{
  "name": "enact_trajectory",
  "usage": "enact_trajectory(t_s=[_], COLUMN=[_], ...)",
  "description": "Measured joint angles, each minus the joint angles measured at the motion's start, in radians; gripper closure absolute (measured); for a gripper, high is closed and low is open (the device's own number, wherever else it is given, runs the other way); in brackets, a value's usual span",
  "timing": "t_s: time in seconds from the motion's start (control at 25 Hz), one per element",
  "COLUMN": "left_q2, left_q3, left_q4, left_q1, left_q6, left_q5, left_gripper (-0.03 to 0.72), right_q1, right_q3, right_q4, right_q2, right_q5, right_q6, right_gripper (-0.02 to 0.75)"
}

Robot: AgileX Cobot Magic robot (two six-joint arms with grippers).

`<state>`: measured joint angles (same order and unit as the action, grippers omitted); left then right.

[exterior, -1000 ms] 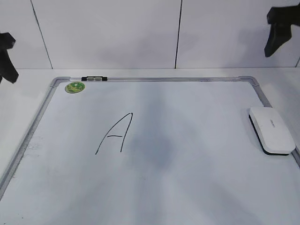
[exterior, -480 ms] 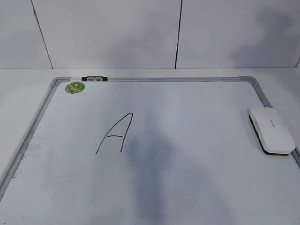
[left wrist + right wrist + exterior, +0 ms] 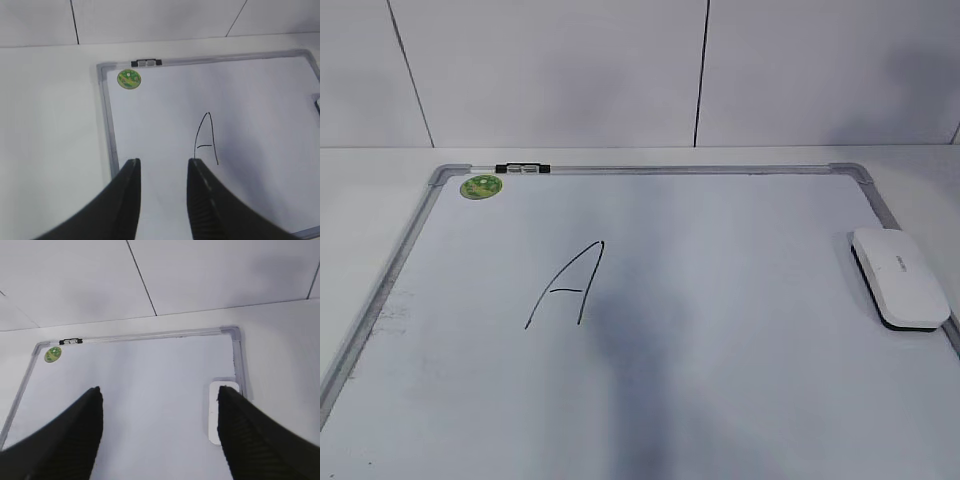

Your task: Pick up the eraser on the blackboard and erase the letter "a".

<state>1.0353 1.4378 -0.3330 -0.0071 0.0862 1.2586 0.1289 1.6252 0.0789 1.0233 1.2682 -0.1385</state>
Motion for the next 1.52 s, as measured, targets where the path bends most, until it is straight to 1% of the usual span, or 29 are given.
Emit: enact_trajectory(t_s=[0.08, 0.24, 0.44, 0.64, 0.84, 1.0, 1.2, 1.4, 1.52], left_q2=[-0.050, -0.137, -0.261, -0.403, -0.546, -0.639, -0.734, -0.806, -0.845], left_q3=[0.000, -0.009, -0.083, -0.222, -0.359, -0.473, -0.632, -0.768, -0.832], left_q4=[0.000, 0.002, 0.002, 0.009, 0.033, 0.039, 0.039, 0.068, 0.107], left_q1=[-0.003, -0.030, -0.055, -0.085, -0.087, -0.089, -0.089, -0.091, -0.113], left_q6=[0.000, -0.003, -0.019, -0.023, -0.025, -0.025, -0.025, -0.026, -0.026], left_q5=[0.005, 0.008, 0.014, 0.016, 0.020, 0.020, 0.020, 0.020, 0.020], left_gripper=[0.450, 0.450, 0.450, 0.450, 0.452, 0.453, 0.453, 0.453, 0.453], right_q1=[0.016, 0.054, 0.085, 0.118, 0.123, 0.123, 0.123, 0.123, 0.123], right_q3=[-0.028, -0.120, -0.278, -0.456, -0.616, -0.706, -0.799, -0.888, -0.944], right_q4=[0.000, -0.002, -0.006, -0.008, -0.008, -0.008, -0.018, -0.116, -0.169], right_q2=[-0.051, -0.163, -0.327, -0.489, -0.630, -0.729, -0.848, -0.953, -0.998], right_q5=[0.002, 0.002, 0.005, 0.005, 0.005, 0.007, 0.007, 0.007, 0.007], right_q6=[0.000, 0.002, 0.002, 0.004, 0.004, 0.006, 0.055, 0.068, 0.071], right_gripper=[0.195, 0.195, 0.195, 0.195, 0.195, 0.195, 0.196, 0.196, 0.196])
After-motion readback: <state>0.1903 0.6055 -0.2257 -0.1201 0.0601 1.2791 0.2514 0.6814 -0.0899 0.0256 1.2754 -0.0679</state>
